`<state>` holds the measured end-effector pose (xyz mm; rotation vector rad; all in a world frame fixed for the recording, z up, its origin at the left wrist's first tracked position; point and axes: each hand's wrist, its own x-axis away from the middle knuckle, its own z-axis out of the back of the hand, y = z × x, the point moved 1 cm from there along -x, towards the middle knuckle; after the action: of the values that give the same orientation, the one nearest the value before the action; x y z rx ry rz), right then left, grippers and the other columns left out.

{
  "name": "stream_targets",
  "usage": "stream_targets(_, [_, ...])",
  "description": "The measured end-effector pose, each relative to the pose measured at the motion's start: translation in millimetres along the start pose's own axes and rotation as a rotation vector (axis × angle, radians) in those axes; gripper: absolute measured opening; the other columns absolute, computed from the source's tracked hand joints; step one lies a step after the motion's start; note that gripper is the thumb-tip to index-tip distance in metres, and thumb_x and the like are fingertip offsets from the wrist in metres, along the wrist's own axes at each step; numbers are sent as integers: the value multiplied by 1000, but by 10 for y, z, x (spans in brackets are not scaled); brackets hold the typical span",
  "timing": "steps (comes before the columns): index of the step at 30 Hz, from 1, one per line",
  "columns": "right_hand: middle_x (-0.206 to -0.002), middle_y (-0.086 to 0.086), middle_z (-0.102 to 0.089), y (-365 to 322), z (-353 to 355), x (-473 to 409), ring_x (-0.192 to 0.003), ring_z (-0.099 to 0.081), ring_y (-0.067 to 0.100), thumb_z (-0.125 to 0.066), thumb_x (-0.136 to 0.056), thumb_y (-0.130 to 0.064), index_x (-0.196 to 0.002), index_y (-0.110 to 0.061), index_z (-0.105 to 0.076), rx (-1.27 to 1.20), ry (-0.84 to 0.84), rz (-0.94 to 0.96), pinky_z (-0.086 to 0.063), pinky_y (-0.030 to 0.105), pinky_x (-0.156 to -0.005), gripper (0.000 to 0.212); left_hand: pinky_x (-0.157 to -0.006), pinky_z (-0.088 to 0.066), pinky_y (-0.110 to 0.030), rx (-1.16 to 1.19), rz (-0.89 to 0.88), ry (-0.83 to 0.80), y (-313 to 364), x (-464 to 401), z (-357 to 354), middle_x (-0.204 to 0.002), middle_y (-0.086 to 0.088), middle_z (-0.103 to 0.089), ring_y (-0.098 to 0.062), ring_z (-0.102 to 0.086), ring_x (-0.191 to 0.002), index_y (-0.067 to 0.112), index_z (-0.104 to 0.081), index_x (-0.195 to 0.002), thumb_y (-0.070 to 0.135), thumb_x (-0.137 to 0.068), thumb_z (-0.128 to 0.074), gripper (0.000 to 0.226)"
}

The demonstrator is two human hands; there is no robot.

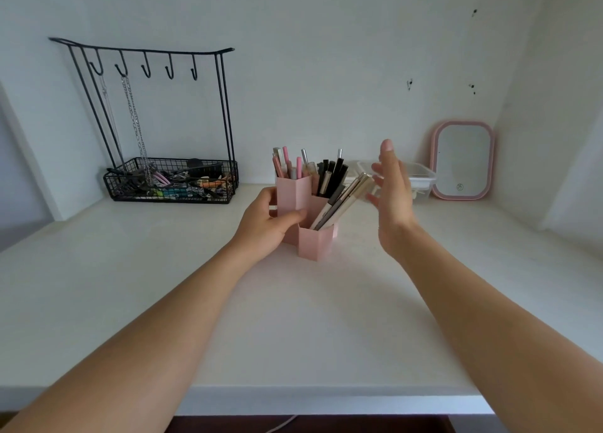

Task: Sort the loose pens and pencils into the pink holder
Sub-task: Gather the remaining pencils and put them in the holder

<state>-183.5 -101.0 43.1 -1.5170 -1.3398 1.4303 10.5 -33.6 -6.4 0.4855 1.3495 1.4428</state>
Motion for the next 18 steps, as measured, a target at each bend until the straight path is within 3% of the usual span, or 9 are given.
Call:
stream_targets(4, [-139,-10,-50,144,-80,39,-127,-50,14,-62,-62,-81,-140,-29,-44,81,-244,-147,-47,41,-100,95,-71,-47,-23,17,27,67,-34,-37,46,-119,7,-65,-7,-64,-98,22,-54,-132,27,-87,-74,49])
stream_targets(7, [-129,-7,-63,283,-155,109,-115,-61,9,-83,-63,-54,-134,-27,-49,176,-391,-139,-50,33,-91,83,-68,-46,-18,20,41,134,-50,-53,74,-115,10,-64,0,-60,-97,22,-54,-130,27,-87,-76,48])
stream_targets(9, [-123,-3,-64,394,-207,155,-109,-65,16,-89,-67,-31,-130,-21,-52,319,-430,-107,-52,28,-82,73,-65,-45,-14,38,66,181,-58,-67,90,-115,9,-65,3,-59,-97,23,-54,-127,26,-86,-76,47])
stream_targets(12, [-114,-6,-62,529,-305,215,-94,-66,16,-88,-68,-27,-121,-17,-57,567,-308,-8,-53,23,-67,63,-62,-44,-13,51,97,230,-71,-78,125,-113,7,-65,2,-60,-94,27,-54,-121,25,-85,-77,42])
stream_targets(15, [-90,-11,-65,595,-401,267,-75,-65,7,-89,-61,-40,-91,-21,-60,657,-167,79,-46,17,-54,46,-64,-45,-16,66,113,224,-64,-72,140,-109,10,-67,1,-62,-93,27,-59,-120,34,-82,-80,44])
stream_targets(18, [-79,-10,-66,639,-495,249,-70,-64,8,-87,-58,-43,-79,-24,-57,706,-177,112,-47,20,-54,41,-72,-55,-30,192,173,327,-70,-96,213,-99,11,-67,-4,-63,-88,28,-66,-104,52,-83,-72,32])
